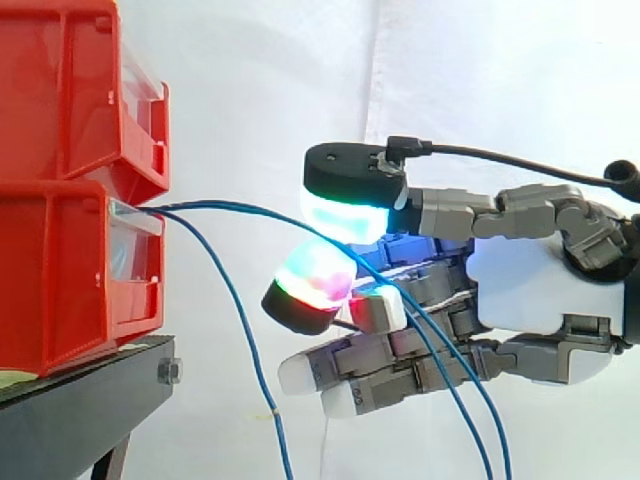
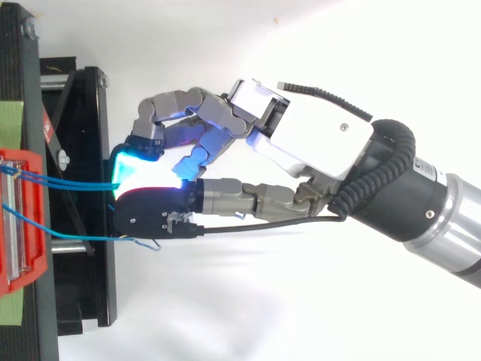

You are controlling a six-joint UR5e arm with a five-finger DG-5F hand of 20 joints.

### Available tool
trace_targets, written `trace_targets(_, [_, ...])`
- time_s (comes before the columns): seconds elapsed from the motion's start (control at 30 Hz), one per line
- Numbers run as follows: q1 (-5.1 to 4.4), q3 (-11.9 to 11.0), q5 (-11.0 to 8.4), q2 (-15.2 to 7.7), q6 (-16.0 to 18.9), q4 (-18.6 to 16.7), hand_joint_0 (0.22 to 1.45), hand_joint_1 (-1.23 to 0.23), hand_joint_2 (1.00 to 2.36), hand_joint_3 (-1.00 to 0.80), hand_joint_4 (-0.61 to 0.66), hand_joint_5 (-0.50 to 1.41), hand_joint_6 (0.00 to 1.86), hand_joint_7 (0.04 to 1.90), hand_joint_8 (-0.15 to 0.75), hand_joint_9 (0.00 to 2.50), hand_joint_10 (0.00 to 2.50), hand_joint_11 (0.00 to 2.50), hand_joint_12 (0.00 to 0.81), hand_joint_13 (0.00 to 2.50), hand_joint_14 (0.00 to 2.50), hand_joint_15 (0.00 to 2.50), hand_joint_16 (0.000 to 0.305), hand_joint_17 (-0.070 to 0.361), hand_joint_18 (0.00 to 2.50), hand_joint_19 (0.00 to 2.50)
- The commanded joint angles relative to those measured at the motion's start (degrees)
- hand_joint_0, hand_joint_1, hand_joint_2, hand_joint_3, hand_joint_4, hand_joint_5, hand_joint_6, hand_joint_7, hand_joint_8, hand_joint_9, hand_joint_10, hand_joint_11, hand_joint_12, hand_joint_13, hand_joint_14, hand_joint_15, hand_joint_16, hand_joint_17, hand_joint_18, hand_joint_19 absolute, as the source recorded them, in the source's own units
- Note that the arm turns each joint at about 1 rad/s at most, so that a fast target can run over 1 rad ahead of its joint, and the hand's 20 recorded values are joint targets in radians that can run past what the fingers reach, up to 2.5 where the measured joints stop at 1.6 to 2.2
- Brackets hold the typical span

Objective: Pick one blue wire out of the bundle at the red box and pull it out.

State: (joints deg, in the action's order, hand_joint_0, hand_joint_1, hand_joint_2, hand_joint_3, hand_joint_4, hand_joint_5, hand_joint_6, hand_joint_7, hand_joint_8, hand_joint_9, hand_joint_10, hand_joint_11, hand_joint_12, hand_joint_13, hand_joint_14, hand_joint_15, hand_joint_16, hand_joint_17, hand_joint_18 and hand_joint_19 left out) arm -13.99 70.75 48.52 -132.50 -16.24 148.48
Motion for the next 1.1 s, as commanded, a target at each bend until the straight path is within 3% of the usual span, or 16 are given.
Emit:
trace_targets(0.0, [0.02, 0.0, 0.00, 0.0, 0.2, -0.1, 0.59, -0.68, 1.02, -0.20, 0.16, -0.10, 0.79, 1.18, 0.270, 1.32, 0.03, 1.01, 0.343, 0.77, 0.02, 0.43, 0.051, 0.114, 0.59, 0.40])
trace_targets(0.53, [0.02, 0.0, -0.79, 0.0, 0.2, -0.2, 0.63, -0.86, 1.02, -0.13, 0.08, -0.12, 0.83, 1.20, 0.264, 1.24, 0.03, 1.05, 0.331, 0.73, 0.02, 0.43, 0.048, 0.108, 0.57, 0.36])
trace_targets(0.67, [-0.07, 0.0, -0.79, 0.0, 0.2, -0.2, 0.65, -0.90, 1.02, -0.10, 0.03, -0.13, 0.83, 1.33, 0.252, 1.26, 0.03, 1.11, 0.325, 0.74, 0.02, 0.45, 0.048, 0.107, 0.57, 0.36])
trace_targets(1.07, [-0.07, 0.0, -0.88, 0.0, 0.2, -2.1, 0.71, -0.91, 1.02, -0.13, -0.10, -0.17, 0.91, 1.33, 0.257, 1.16, 0.03, 1.12, 0.324, 0.72, 0.02, 0.44, 0.049, 0.110, 0.58, 0.32])
